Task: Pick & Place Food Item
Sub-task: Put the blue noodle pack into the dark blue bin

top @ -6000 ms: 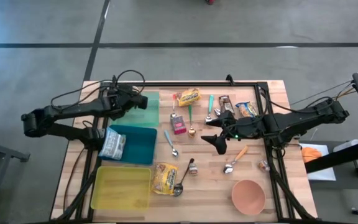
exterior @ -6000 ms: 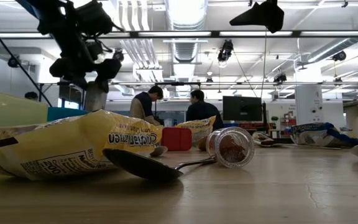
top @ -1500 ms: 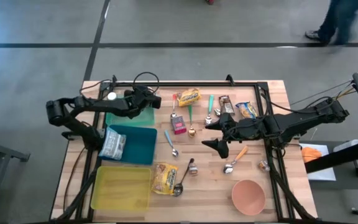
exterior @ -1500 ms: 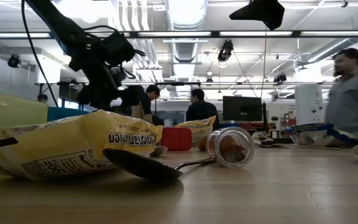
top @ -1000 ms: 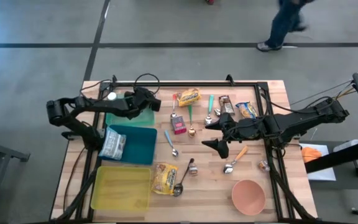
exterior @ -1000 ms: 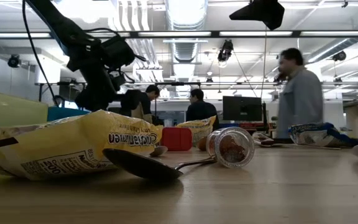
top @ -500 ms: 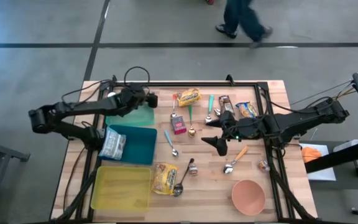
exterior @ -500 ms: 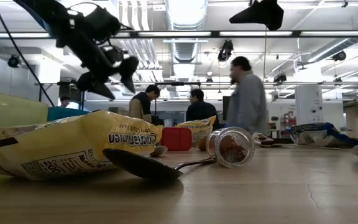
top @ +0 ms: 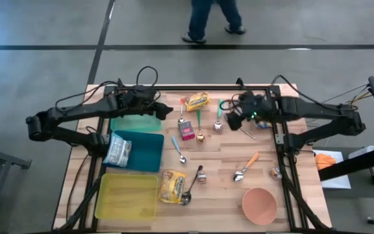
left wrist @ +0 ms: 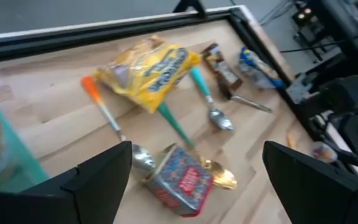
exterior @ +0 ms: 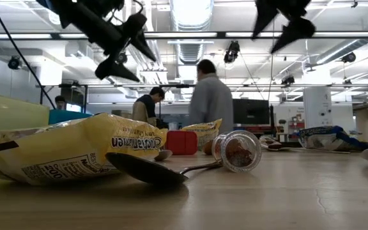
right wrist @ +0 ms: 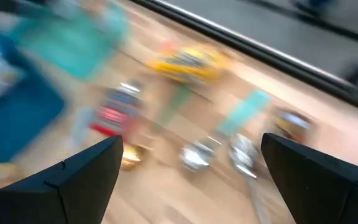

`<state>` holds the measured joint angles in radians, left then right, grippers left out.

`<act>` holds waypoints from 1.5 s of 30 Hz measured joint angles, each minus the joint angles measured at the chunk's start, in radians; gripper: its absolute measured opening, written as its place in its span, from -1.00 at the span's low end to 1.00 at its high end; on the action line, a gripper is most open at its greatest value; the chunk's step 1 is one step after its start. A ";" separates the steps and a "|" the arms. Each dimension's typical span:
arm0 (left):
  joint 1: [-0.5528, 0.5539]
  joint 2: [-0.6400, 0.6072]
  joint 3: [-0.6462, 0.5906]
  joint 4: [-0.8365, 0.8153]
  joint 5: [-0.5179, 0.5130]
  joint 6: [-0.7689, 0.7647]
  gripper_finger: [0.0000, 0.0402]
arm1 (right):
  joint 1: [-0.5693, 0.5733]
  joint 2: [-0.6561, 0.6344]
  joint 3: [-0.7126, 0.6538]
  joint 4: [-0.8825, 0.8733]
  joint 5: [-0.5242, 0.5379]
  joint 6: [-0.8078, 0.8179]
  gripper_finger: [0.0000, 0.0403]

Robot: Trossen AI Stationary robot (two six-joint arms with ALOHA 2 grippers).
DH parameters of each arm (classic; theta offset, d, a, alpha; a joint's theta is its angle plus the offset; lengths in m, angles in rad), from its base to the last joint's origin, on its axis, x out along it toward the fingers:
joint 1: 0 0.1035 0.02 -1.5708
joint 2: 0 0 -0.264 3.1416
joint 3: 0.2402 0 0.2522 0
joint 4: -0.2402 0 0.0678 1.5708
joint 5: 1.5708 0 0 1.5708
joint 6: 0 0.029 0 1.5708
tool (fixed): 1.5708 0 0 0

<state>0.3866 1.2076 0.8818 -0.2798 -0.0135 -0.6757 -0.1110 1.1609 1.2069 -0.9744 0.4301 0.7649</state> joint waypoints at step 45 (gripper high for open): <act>-0.035 0.000 0.030 -0.028 0.032 -0.085 0.84 | -0.159 0.262 -0.424 -0.175 -0.016 0.088 0.11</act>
<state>0.3517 1.2076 0.9119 -0.3080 0.0184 -0.7609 -0.2701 1.4233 0.7828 -1.1499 0.4145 0.8533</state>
